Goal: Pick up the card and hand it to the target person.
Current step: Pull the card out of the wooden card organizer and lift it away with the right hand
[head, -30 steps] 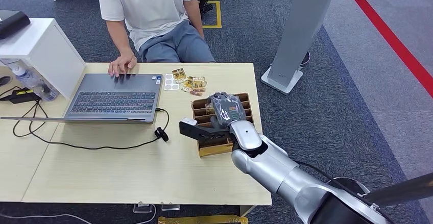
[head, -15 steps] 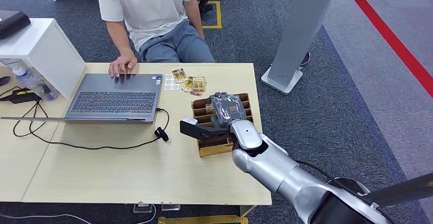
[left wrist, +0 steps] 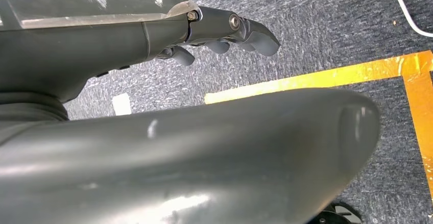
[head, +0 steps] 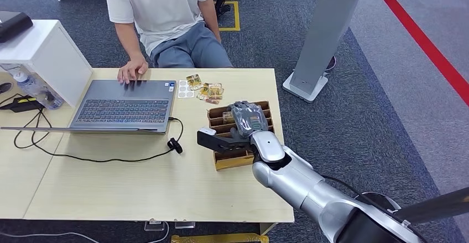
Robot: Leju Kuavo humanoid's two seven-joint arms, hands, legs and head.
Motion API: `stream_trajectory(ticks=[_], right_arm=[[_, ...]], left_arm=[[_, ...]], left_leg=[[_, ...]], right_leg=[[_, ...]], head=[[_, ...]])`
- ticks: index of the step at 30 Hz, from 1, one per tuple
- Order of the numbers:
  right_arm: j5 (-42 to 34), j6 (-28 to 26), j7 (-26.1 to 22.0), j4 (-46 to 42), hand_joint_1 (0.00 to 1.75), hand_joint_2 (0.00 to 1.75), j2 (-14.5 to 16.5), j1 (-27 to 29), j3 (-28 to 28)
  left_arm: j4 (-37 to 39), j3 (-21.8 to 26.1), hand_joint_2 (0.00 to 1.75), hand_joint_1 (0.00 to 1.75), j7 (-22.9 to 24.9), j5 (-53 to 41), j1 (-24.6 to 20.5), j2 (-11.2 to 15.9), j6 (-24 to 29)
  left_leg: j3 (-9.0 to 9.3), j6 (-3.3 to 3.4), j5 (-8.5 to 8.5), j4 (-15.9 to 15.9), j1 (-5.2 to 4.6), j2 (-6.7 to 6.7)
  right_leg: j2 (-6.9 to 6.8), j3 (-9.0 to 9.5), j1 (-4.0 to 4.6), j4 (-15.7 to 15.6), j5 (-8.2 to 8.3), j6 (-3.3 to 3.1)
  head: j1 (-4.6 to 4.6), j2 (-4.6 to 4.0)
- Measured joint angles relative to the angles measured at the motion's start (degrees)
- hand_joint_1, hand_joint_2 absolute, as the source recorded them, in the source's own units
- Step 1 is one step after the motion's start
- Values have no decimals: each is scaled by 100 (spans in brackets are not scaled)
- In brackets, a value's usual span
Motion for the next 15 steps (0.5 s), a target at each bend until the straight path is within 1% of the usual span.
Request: stream_trajectory(ticks=[2, 4, 5, 8, 9, 11, 13, 15], right_arm=[[-16, -1, -4, 16, 69, 175, 0, 0, 0], [-18, -1, -6, 26, 77, 175, 0, 0, 0], [-18, -1, -6, 30, 91, 175, 0, 0, 0], [-18, -3, -7, 49, 143, 175, 0, 0, 0], [-18, -7, -8, 56, 153, 175, 0, -1, -1], [-18, -14, -11, 64, 166, 175, 1, -4, -2], [-19, -20, -15, 67, 171, 175, 2, -9, -2], [-21, -25, -20, 68, 171, 175, 2, -14, -2]], left_arm=[[0, -2, 0, 0, 0, 0, 0, 0, 1], [0, -3, 0, 0, 0, 0, -1, 0, 2], [0, -4, 0, 0, 0, 0, -1, 0, 2], [0, -5, 0, 0, 0, 0, -1, 0, 2], [0, -6, 0, 0, 0, 0, -1, 0, 2], [0, -7, 0, 0, 0, 0, -2, 0, 2], [0, -9, 0, 0, 0, 0, -2, 0, 2], [0, -12, 0, 0, 1, 2, -3, 0, 3]], left_leg=[[0, 0, 0, 0, 0, 0], [0, 0, 0, 0, 0, 0], [0, 0, 0, 0, 0, 0], [-1, 0, 0, 0, 0, 0], [-1, 0, 0, 0, 0, 0], [-1, 0, 0, 0, 0, 0], [-1, 0, 0, 0, 0, 0], [-1, 0, 0, 0, 0, 0]], right_leg=[[0, 0, 0, 0, 0, 0], [0, 0, 0, 0, 0, 0], [0, 0, 0, 0, 0, 0], [0, 0, 0, 0, 0, 0], [0, 0, 0, 0, 0, 0], [0, 0, 0, 0, 0, 0], [0, 0, 0, 0, 0, 0], [0, 0, 0, 0, 0, 0]], head=[[1, 0], [1, 0], [0, 0], [0, 0], [1, 0], [0, 0], [1, 0], [2, 0]])
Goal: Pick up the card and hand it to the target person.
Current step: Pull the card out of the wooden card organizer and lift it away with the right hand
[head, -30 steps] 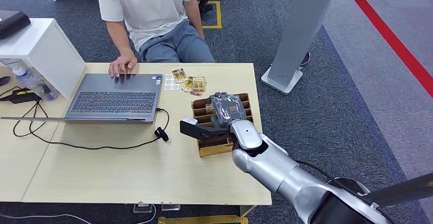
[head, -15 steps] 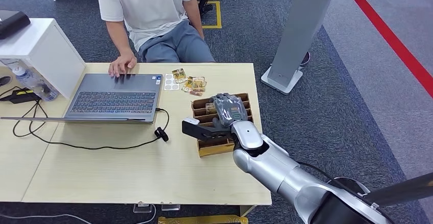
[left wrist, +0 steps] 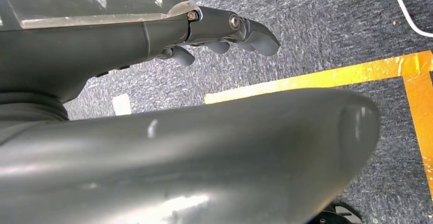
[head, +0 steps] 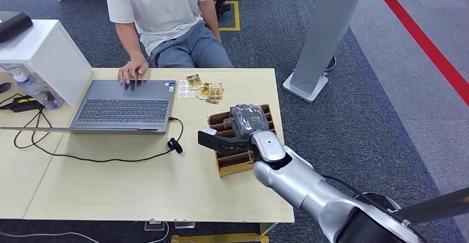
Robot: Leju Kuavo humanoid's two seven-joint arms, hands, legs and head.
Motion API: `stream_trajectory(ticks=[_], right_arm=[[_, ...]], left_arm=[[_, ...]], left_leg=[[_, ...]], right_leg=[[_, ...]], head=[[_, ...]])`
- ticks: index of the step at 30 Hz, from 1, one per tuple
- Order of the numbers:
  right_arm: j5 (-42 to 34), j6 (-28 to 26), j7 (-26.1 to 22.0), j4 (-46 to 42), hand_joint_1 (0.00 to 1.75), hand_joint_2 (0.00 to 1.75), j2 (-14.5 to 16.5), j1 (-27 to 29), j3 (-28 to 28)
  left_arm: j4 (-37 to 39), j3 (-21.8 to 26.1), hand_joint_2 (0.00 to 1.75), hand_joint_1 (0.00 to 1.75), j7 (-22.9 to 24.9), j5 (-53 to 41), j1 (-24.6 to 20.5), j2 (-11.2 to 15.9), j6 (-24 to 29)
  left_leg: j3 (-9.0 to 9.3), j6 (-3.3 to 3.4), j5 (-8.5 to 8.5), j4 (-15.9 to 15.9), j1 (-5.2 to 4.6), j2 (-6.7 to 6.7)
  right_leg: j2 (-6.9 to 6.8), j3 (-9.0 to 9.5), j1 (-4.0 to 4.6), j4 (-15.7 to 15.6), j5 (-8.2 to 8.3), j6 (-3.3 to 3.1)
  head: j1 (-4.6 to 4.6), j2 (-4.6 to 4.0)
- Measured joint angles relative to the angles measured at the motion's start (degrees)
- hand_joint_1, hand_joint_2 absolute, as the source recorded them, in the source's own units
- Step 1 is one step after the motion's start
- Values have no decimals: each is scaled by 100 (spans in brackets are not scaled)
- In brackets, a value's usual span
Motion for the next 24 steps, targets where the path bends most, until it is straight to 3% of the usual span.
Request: stream_trajectory(ticks=[11, 15, 24], right_arm=[[-3, -41, -61, 15, 170, 175, 2, -3, 2], [-8, -64, -83, 45, 171, 175, 5, -10, 13], [-29, -96, -88, 57, 171, 175, 9, -18, 31]], left_arm=[[0, -50, 0, 0, 0, 17, -1, 0, 8], [0, -80, 175, 0, -12, 14, -2, 0, 8], [0, -129, 175, 0, -99, 34, -3, 0, 34]], left_leg=[[0, 0, 0, 0, 0, 0], [0, 0, 0, 0, 0, 0], [0, 0, 0, 0, 0, 0]], right_leg=[[0, 0, 0, 0, 0, 0], [0, 0, 0, 0, 0, 0], [0, 1, 0, 0, 0, 0]], head=[[-1, 0], [-3, 0], [-1, 0]])
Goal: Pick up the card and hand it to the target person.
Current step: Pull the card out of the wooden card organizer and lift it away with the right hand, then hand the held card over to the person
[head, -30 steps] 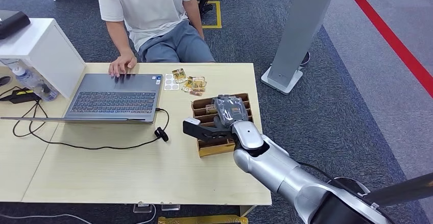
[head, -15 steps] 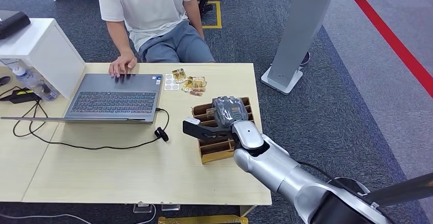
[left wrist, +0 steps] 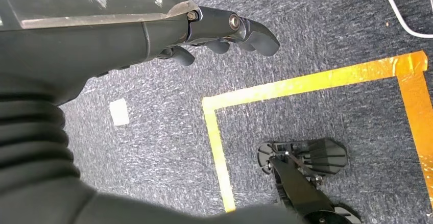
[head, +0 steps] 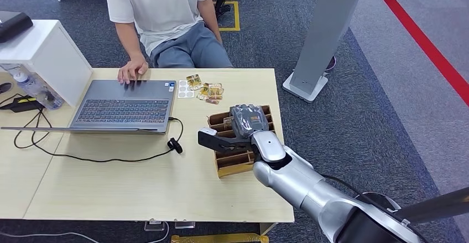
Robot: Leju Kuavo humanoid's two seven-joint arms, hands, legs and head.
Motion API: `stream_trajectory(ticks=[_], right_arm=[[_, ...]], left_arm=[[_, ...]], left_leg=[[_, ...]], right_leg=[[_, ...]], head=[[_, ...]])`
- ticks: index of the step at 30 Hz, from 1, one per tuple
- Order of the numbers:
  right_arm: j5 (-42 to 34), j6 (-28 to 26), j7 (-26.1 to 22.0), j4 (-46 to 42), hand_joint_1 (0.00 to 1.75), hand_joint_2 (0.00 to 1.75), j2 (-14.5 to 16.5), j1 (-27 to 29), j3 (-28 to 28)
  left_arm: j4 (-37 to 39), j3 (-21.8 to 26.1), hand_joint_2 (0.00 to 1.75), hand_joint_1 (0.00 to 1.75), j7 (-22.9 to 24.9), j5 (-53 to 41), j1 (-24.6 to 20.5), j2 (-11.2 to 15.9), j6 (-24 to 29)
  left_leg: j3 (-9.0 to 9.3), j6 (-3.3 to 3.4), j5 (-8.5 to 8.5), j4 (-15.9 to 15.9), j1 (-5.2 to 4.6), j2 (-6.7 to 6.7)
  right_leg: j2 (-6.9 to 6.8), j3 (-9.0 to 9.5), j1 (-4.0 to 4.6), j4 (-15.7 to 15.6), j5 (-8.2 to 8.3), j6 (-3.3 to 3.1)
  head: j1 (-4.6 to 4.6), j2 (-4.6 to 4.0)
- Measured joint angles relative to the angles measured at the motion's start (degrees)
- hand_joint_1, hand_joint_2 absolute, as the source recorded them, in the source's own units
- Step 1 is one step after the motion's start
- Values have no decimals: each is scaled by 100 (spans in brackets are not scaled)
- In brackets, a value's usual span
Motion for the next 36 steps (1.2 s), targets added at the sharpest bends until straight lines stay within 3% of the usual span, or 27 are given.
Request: stream_trajectory(ticks=[6, 21, 26, 32, 36], right_arm=[[-18, -83, 145, -245, 171, 175, -33, -72, -9], [227, -567, 384, -2148, 171, 175, -390, -236, -297], [284, -1111, 59, -2378, 171, 175, -404, -40, -350], [344, -2339, -700, -2339, 171, 175, -392, 172, -487], [613, -2551, -1312, -2292, 171, 175, -322, 390, -756]], left_arm=[[0, 0, 175, 0, 0, 59, 10, 2, 8], [0, 0, 175, 0, 80, 219, 21, 1, 80], [0, 0, 175, 0, 98, 250, 21, 0, 108], [0, 0, 175, 0, 90, 244, 20, -7, 109], [0, 0, 175, 0, 88, 227, 20, -25, 109]], left_leg=[[-1, 0, 0, 0, 0, 1], [1, 0, 0, 1, 0, 2], [0, 0, 0, 1, 0, 2], [0, 0, 0, 1, 0, 1], [-1, 0, 0, 1, 0, 1]], right_leg=[[1, -2, 0, 0, 0, 0], [2, -2, 0, -1, 0, 0], [2, -2, 0, -1, 0, 0], [1, -1, 0, -1, 0, 0], [1, -1, 0, -1, 0, 0]], head=[[-1, 0], [-2, 0], [-4, 0], [2, 0], [5, 0]])
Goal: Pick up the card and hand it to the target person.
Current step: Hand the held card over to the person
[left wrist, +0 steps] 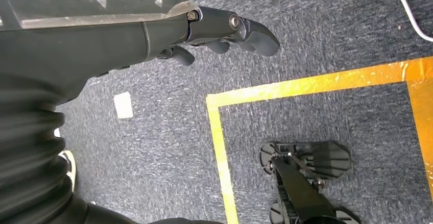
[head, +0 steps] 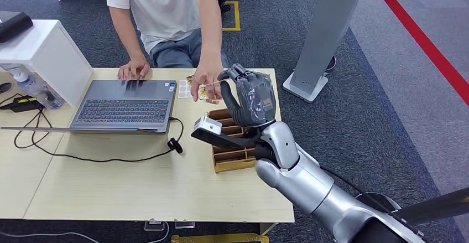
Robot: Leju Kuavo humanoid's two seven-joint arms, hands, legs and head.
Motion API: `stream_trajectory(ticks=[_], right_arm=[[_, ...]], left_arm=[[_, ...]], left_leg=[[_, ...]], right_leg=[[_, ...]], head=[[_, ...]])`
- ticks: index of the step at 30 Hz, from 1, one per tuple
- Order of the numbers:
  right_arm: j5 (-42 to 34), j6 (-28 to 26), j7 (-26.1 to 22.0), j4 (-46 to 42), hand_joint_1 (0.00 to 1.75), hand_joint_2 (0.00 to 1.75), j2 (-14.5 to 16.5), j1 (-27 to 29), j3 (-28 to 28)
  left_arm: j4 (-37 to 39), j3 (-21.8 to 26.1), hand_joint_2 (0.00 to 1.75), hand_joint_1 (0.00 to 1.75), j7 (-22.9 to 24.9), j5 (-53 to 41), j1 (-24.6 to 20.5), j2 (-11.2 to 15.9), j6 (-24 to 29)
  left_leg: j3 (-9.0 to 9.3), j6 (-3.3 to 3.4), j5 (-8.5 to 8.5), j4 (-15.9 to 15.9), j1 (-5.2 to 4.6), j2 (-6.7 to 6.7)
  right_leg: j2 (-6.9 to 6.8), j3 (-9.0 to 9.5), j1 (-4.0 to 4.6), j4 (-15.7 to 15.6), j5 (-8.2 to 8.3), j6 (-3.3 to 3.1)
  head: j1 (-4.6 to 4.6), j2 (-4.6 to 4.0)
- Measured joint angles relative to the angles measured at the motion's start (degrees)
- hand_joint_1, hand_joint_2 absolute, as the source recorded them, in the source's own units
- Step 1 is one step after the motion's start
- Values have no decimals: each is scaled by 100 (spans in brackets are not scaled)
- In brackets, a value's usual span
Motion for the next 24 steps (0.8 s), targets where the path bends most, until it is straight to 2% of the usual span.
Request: stream_trajectory(ticks=[6, 10, 14, 17, 24], right_arm=[[358, -5, -627, 7, 171, 175, 174, 319, -542], [379, -5, -723, 72, 2, 175, 290, 452, -880], [195, -5, -700, 176, 0, 175, 335, 521, -984], [-361, 2, -751, 273, 0, 175, 360, 537, -986], [-2949, 244, -1221, 439, 0, 175, 367, 557, -887]], left_arm=[[0, -1, 175, 0, -19, -33, 0, -10, 5], [0, -5, 175, 0, -64, -42, -2, -10, 1], [0, -7, 0, 0, -84, -43, -3, -10, -3], [0, -7, 0, 0, -95, -4, -4, -10, 35], [0, -7, 0, 0, -19, 110, -7, -8, 109]], left_leg=[[0, 0, 0, 0, 0, 0], [0, 0, 0, 0, 0, 1], [-1, 0, 0, 0, 0, 0], [-2, 0, 0, 0, 0, 0], [-1, 0, 0, 0, 0, 0]], right_leg=[[0, 0, 0, 0, 0, 0], [0, 1, 0, 0, 0, 0], [0, 1, 0, 0, 0, 0], [0, 0, 0, 0, 0, 0], [0, -1, 0, 0, 0, 0]], head=[[-9, 0], [-7, 0], [1, 0], [-1, 0], [-9, 0]])
